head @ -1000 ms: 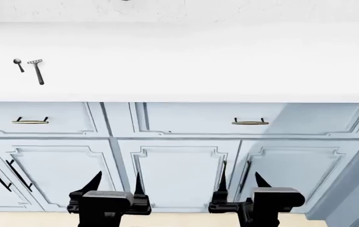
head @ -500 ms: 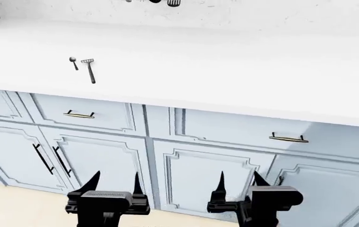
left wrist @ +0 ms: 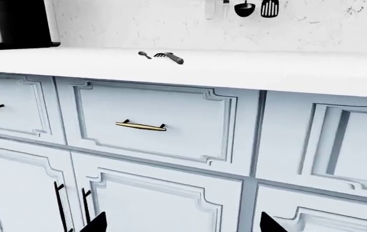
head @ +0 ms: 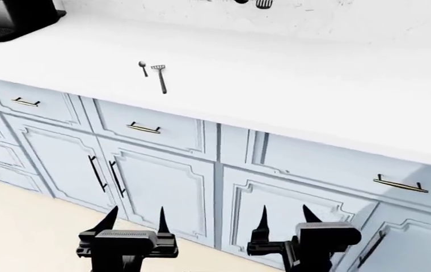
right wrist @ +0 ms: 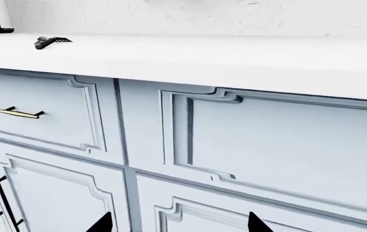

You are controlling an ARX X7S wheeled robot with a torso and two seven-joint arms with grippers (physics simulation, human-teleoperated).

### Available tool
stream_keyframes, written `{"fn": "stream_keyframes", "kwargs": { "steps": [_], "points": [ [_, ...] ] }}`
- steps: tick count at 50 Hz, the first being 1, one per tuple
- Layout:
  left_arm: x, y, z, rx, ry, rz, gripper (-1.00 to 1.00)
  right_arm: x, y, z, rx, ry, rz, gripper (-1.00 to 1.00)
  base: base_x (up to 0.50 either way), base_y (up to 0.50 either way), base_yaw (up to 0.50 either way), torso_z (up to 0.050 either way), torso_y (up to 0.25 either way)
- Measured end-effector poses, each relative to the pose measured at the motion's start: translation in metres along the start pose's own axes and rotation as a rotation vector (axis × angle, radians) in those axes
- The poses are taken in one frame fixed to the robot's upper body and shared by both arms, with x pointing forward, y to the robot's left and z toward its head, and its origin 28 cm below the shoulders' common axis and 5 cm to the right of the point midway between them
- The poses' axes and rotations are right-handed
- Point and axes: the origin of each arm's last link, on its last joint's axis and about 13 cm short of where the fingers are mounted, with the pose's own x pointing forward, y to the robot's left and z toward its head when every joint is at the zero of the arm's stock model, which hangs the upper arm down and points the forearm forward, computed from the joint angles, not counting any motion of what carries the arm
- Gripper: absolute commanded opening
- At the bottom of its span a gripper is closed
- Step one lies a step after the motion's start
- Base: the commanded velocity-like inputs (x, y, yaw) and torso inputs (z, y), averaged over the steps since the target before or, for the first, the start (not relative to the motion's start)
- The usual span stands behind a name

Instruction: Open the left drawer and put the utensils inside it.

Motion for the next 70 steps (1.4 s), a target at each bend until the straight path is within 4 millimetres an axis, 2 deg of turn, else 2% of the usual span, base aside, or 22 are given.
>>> {"fn": "stream_keyframes", "kwargs": {
  "steps": [17,31,36,43,50,55,61,70],
  "points": [
    [0.0,0.0,0.0,0.002,-0.001,0.003,1.0,0.0,0.001,0.0,-0.003,-0.001,0.005,1.0,-0.01,0.03,0.47,0.05,0.0],
    [-0.001,0.0,-0.001,0.0,-0.005,-0.003,1.0,0.0,0.001,0.001,0.031,0.012,0.01,1.0,-0.01,0.03,0.0,0.0,0.0],
    [-0.002,0.0,-0.002,-0.003,-0.003,-0.004,1.0,0.0,0.0,0.012,0.028,0.032,0.013,1.0,0.0,0.0,0.0,0.0,0.0],
    [-0.002,0.001,-0.003,-0.008,0.0,-0.005,1.0,0.002,-0.003,0.056,0.014,0.049,0.029,1.0,0.0,0.0,0.0,0.0,0.0],
    [-0.002,0.001,-0.003,-0.009,-0.001,-0.005,1.0,0.01,-0.007,0.119,0.021,0.076,0.046,1.0,0.0,0.0,0.0,0.0,0.0],
    [-0.001,0.001,-0.002,-0.008,-0.002,-0.005,1.0,0.023,-0.009,0.158,0.052,0.149,-0.005,1.0,0.0,0.0,0.0,0.0,0.0],
    [-0.001,0.0,-0.003,-0.008,-0.001,-0.007,1.0,0.034,-0.005,0.21,0.033,0.21,0.031,1.0,0.0,0.0,0.0,0.0,0.0],
    [-0.001,0.0,-0.003,-0.007,0.0,-0.007,1.0,0.068,-0.018,0.288,-0.03,0.203,0.033,1.0,0.0,0.0,0.0,0.0,0.0]
  ]
}}
